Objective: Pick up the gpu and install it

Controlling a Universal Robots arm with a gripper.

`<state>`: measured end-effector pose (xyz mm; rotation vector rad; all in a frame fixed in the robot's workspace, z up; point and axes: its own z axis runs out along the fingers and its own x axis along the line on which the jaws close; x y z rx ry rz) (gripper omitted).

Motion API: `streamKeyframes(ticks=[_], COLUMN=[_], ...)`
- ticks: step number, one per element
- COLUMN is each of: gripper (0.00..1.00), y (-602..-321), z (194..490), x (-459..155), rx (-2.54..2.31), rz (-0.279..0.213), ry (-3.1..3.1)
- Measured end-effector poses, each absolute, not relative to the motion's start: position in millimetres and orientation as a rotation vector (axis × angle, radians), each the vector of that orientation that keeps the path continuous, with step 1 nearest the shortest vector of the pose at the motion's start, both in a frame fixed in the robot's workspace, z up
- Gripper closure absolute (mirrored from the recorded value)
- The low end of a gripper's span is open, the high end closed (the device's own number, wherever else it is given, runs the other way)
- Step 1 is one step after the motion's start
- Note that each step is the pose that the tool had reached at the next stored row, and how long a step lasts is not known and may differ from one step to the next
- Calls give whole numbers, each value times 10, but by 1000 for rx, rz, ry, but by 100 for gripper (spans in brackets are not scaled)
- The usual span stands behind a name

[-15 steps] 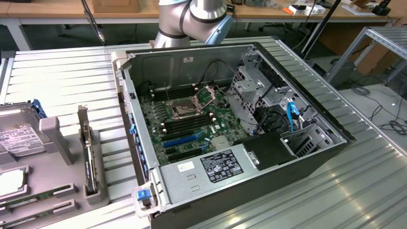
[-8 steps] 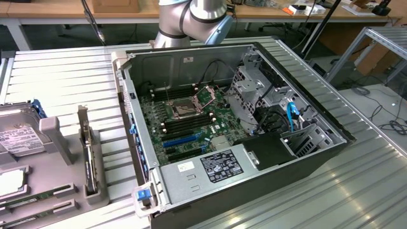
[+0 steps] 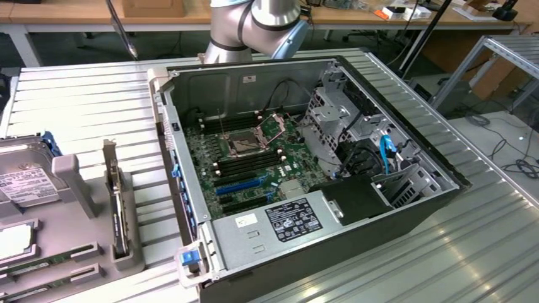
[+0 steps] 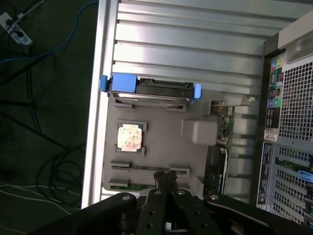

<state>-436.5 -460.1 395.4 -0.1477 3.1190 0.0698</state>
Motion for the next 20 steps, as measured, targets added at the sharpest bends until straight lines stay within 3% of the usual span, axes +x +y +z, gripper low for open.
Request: streamKeyframes(ticks=[11, 20], gripper=[90, 90], y=[-4669, -4681], z=[3691, 3641], x=[-4366, -4368], rx=[-199, -654], rz=[70, 72], ry=[3117, 3061])
